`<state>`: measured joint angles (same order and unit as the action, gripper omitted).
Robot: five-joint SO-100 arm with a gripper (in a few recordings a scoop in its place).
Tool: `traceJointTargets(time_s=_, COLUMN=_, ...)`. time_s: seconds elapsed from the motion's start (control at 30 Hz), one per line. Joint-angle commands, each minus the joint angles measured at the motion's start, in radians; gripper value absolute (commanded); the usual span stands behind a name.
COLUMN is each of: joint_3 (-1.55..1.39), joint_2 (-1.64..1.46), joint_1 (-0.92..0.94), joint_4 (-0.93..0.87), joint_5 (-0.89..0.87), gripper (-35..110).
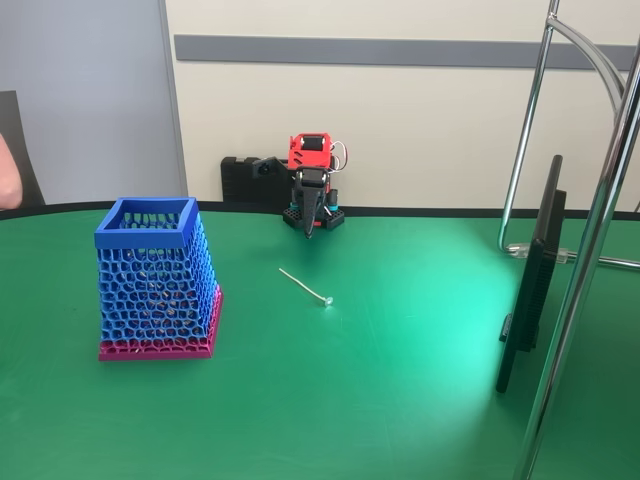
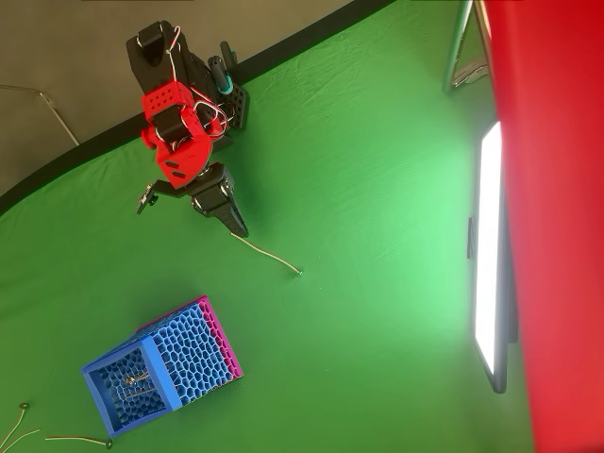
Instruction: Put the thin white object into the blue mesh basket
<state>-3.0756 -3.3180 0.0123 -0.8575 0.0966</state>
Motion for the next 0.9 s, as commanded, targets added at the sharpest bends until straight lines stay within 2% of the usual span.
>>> traceJointTargets(time_s=0.0, joint_3=-0.008, joint_2=-0.008, joint_1=-0.006, joint_4=-0.009, joint_5=0.000, gripper=1)
traceJointTargets(time_s=0.87, joint_3=-0.005, joint_2=0.018, joint_1=-0.006, joint_4=0.009, joint_5=-0.005, gripper=1)
